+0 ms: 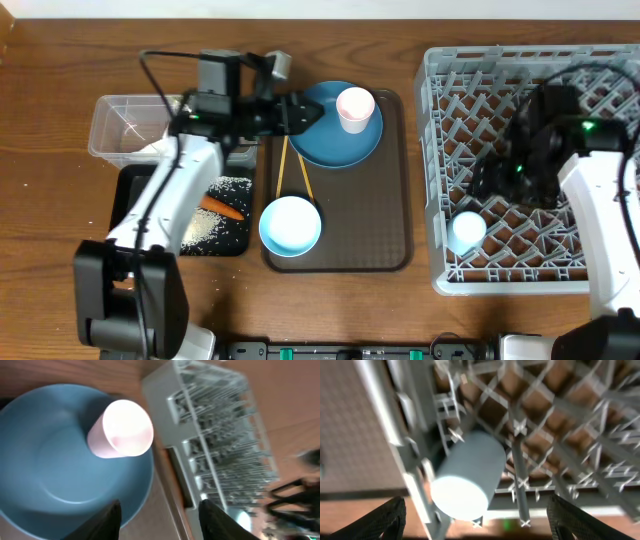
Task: Sort waste into correct bins and load items into the dishwasher rack
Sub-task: 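Lower the light-blue cup into the rack and open the right gripper, then move the left gripper to the pink cup and grasp it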
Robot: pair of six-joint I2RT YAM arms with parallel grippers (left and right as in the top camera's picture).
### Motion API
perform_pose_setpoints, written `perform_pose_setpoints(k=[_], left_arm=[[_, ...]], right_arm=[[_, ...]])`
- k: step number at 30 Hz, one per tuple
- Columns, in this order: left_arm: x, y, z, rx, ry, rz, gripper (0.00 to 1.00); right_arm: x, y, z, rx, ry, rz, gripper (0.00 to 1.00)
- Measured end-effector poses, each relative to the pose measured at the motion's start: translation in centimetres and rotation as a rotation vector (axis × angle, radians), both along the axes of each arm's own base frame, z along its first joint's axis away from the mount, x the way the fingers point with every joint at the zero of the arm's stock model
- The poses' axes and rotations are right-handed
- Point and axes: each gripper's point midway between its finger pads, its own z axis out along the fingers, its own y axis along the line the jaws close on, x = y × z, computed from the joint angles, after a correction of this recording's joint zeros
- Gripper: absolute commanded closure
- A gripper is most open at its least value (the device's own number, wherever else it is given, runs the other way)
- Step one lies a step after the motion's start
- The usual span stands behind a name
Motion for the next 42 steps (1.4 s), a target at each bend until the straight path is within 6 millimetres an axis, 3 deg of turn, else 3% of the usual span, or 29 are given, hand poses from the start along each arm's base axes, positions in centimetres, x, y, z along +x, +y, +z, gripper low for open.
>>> perform_pose_setpoints(k=[4,12,16,20,25,35,42], left_arm=[[0.5,-1.8,-1.3,0.148,-0.048,0.069,0.42],[2.8,-4.6,-0.7,0.317,-0.248,0.243,0.42],[4.6,-4.3,-2.0,0.331,-0.256,0.34,0.42],[5.9,-3.7,-5.0,0.359,-0.222,0.394,0.42],[6.0,-3.6,-7.9,0.385,-0.166,0.407,0.44],[5.6,-3.4,-10.0,0.414,-0.112,0.403,0.45],[5.4,-3.3,-11.5,0.431,-0.082,0.401,0.68]], right_arm=[[1.4,0.1,1.8,0.005,-0.065,0.001,0.17],[0.8,0.2,1.9,0.009,-0.044,0.002,0.16],[0.4,0.2,1.8,0.01,-0.026,0.002,0.16],[0.3,0.2,1.8,0.01,-0.021,0.002,0.15],[0.2,0.2,1.8,0.01,-0.018,0.002,0.15],[0.2,0.2,1.8,0.01,-0.018,0.002,0.12],[0.2,0.2,1.8,0.01,-0.018,0.002,0.11]])
